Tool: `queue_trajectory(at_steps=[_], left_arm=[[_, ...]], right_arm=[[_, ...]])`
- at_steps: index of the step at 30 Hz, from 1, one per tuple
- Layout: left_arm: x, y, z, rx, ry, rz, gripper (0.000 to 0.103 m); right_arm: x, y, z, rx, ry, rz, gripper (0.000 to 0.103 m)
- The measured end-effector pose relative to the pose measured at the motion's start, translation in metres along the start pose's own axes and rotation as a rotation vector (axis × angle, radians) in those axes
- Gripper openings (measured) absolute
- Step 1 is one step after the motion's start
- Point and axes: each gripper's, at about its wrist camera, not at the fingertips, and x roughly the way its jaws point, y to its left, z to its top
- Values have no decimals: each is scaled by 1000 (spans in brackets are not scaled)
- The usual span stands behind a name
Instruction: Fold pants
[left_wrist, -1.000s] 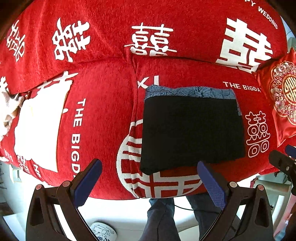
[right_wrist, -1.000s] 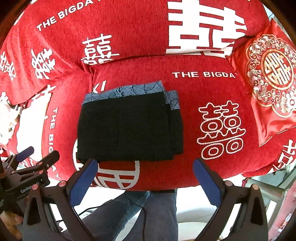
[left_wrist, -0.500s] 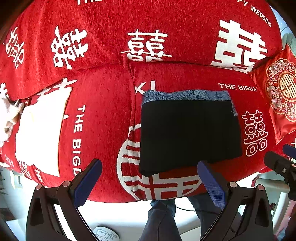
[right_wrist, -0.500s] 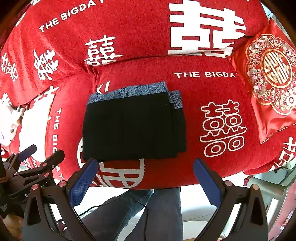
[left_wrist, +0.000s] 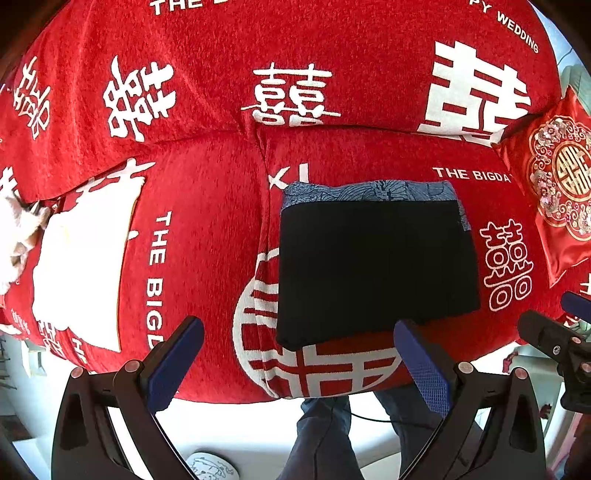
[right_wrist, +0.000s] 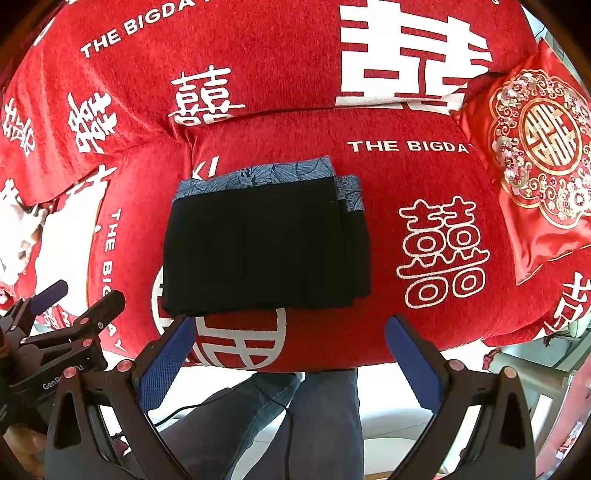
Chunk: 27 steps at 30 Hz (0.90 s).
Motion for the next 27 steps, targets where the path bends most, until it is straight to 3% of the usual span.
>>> queue_trajectory(at_steps=[27], left_arm=[[-5,-10,-2,26,-14,-2,103]], right_arm=[[-7,0,-3,-24,-16,-56,103]])
